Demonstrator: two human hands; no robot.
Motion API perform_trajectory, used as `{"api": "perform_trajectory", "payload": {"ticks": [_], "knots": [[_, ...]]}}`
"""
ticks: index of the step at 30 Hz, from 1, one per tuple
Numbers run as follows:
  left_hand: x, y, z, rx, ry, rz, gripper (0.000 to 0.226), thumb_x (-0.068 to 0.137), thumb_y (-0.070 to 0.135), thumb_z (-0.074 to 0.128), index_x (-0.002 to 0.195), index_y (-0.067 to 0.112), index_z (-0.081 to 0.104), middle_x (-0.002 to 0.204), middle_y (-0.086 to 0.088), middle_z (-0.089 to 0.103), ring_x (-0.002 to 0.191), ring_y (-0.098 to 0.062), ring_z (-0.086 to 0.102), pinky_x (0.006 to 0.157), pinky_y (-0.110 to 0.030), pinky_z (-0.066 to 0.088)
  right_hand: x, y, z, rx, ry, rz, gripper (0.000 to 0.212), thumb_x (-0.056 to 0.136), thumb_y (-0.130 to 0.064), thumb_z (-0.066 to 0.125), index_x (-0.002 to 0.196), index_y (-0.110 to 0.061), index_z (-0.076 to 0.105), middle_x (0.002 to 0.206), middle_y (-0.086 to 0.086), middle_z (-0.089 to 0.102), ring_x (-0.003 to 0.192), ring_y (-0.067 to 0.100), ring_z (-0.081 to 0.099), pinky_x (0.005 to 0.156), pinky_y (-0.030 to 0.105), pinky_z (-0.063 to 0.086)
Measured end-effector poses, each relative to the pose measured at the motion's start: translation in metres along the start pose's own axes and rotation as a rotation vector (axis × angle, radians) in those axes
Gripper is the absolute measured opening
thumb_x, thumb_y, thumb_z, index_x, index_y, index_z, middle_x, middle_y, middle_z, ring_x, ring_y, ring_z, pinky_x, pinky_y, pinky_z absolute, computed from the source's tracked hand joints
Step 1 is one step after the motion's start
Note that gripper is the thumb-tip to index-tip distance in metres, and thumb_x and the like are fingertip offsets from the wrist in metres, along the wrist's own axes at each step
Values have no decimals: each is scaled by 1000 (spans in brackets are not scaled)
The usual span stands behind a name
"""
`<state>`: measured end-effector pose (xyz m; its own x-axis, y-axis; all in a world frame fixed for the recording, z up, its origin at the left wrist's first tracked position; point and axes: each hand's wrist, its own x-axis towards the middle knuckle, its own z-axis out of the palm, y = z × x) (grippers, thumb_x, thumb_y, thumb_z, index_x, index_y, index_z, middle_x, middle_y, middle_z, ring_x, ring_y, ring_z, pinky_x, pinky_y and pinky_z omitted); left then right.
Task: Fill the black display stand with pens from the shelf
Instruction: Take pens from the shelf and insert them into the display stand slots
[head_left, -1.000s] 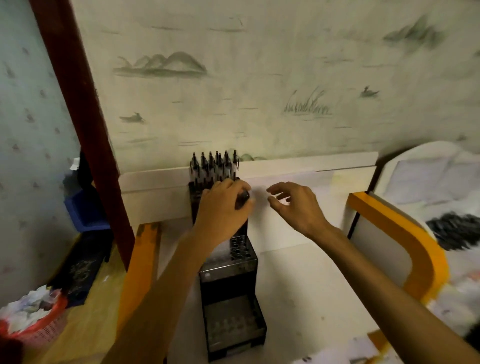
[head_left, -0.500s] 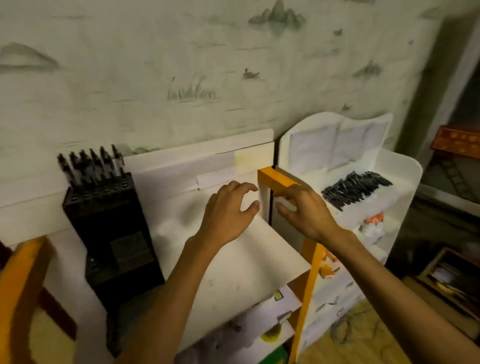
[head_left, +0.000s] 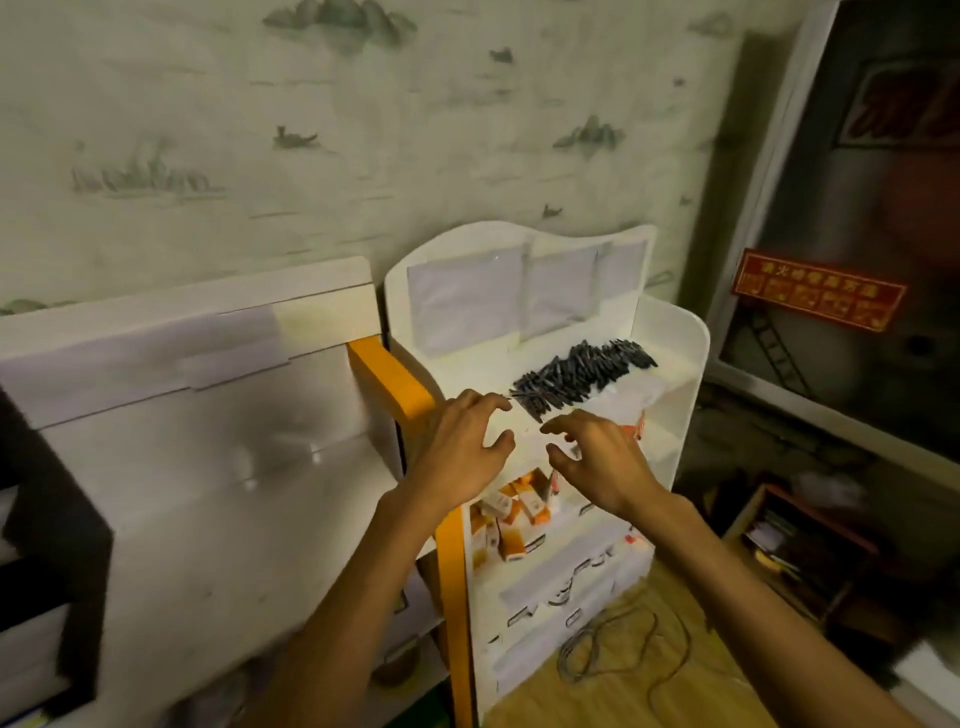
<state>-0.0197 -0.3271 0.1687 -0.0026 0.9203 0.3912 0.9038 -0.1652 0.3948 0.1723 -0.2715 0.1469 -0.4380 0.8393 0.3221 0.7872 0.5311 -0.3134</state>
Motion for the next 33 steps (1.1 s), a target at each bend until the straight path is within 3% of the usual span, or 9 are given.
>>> {"api": "perform_trajectory", "payload": {"ticks": [7, 14, 20, 33], "knots": [[47, 16, 72, 33, -82, -70, 40, 96, 39, 56, 135, 32, 51, 143, 0, 49, 128, -22, 50, 105, -46, 45, 28, 79, 22, 11, -45, 7, 31, 94, -34, 58, 123, -27, 65, 120, 0, 67, 105, 21, 62, 80, 34, 50], [112, -8, 151, 73, -83, -138, 38, 96, 40, 54, 133, 33, 52, 138, 4, 53, 122, -19, 54, 97, -33, 43, 89, 154, 56, 6, -140, -28, 32, 95, -32, 59, 126, -26, 64, 123, 0, 66, 106, 20, 63, 83, 31, 50], [164, -39, 202, 74, -121, -246, 38, 94, 42, 52, 131, 33, 53, 131, 2, 56, 116, -20, 56, 96, -36, 45, 151, 203, 87, -2, -232, -62, 33, 96, -31, 58, 128, -24, 63, 126, -1, 65, 109, 19, 62, 88, 31, 49], [234, -102, 282, 18, -193, -707, 38, 96, 52, 49, 123, 28, 59, 121, 0, 59, 108, -19, 57, 93, -39, 47, 248, 271, 158, 129, -382, -78, 33, 96, -31, 60, 127, -22, 62, 125, -3, 64, 109, 16, 60, 91, 27, 45]]}}
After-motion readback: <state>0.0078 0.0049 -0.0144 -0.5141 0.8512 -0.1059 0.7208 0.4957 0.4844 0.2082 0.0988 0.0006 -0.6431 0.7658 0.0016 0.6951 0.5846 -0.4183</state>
